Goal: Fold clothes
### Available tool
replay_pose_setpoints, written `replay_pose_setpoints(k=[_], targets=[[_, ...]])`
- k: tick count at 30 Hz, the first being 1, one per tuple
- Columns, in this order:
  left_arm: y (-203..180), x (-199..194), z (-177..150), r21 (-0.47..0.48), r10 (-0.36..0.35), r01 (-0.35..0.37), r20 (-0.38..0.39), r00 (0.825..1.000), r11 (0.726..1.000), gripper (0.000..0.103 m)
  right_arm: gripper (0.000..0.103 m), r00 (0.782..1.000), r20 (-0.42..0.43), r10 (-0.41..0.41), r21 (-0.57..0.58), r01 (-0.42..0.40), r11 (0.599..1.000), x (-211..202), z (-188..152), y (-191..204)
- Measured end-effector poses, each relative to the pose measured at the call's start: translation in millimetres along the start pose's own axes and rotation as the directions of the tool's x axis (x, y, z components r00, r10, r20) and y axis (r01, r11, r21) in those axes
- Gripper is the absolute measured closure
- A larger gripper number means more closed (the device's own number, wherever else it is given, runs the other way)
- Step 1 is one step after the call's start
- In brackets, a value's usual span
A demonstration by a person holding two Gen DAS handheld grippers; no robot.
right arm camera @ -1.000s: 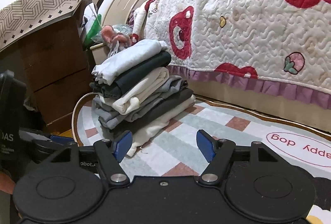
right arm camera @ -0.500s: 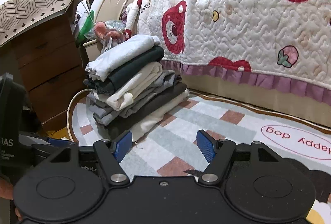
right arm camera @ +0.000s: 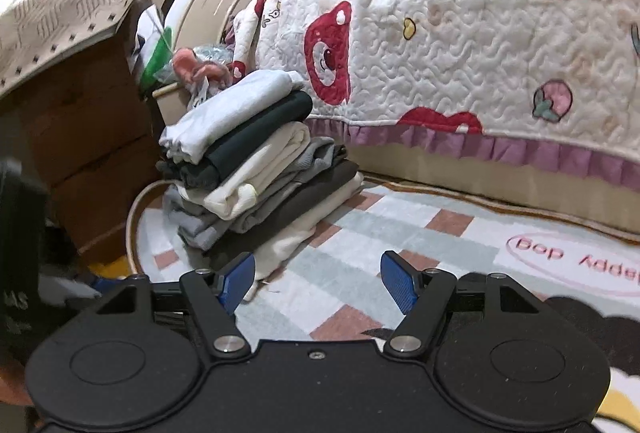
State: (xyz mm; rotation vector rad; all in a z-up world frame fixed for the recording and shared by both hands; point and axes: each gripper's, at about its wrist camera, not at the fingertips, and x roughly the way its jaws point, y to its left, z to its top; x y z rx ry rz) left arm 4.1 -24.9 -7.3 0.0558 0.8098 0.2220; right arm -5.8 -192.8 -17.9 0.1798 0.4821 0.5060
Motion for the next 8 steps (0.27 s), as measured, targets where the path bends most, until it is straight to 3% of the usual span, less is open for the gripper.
replay_pose_setpoints(k=[8], targets=[[7.4, 1.2, 1.3, -0.01, 0.007, -0.007, -0.003, 1.0, 1.0, 0.0, 0.029, 1.0, 0.005, 0.004, -0.03, -0.004, 1.0, 0.0, 2.6, 11.0]])
